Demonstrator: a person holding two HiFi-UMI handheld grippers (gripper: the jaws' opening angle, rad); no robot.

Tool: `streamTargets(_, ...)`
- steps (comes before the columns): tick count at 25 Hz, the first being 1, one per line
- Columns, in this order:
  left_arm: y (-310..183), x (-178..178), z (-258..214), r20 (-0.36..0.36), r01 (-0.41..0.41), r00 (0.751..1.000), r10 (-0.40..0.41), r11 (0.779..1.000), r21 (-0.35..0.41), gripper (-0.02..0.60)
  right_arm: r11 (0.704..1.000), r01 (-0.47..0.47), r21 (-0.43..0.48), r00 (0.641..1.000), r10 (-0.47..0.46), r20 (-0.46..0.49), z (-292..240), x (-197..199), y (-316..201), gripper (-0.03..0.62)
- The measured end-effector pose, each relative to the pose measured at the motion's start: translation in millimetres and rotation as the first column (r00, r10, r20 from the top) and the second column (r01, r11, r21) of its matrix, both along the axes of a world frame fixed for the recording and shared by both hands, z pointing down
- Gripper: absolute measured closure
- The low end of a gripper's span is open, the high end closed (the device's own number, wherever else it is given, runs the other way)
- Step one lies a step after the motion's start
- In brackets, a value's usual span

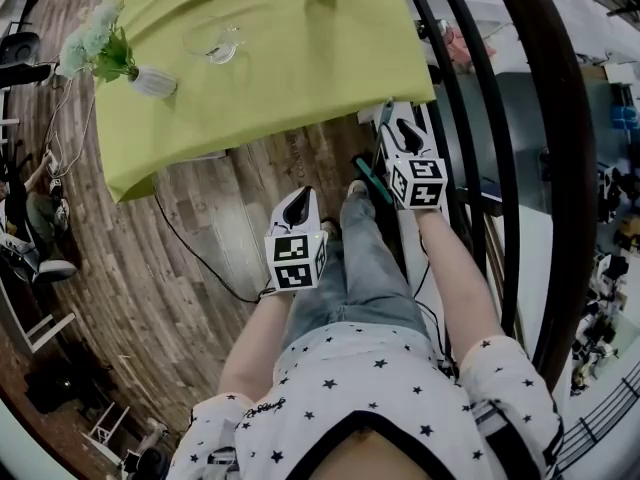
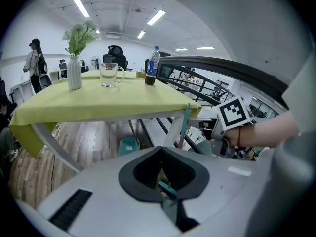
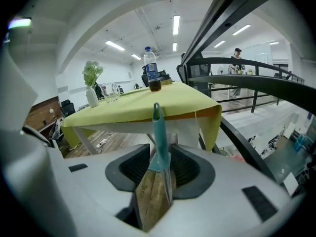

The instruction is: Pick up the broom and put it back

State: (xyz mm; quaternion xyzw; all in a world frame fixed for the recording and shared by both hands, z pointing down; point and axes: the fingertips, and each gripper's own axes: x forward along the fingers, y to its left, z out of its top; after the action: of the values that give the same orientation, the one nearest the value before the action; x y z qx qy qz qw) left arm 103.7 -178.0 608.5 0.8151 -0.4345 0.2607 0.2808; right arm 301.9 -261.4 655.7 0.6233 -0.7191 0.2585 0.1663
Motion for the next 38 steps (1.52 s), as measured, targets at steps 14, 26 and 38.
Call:
streamTargets(14, -4.5, 10.2, 5.7, 0.004, -0.001, 1.000, 0.001, 1.000, -0.010, 0.571, 0.999, 0.041, -0.017, 0.999, -0.042, -0.022, 11.0, -2.1, -15.3, 0.453)
streamTargets(26, 4.4, 5.7, 0.7, 0.004, -0.001, 1.000, 0.001, 1.000, -0.009, 0.571, 0.997, 0.072, -0.016, 0.993, -0.073, -0.089, 8.2, -7.2, -16.7, 0.514)
streamTargets(38, 6.3, 5.9, -1.6, 0.000, -0.013, 1.000, 0.013, 1.000, -0.006, 0.571, 0.997, 0.074, -0.018, 0.990, -0.075, -0.123, 7.9, -10.1, -9.7, 0.517)
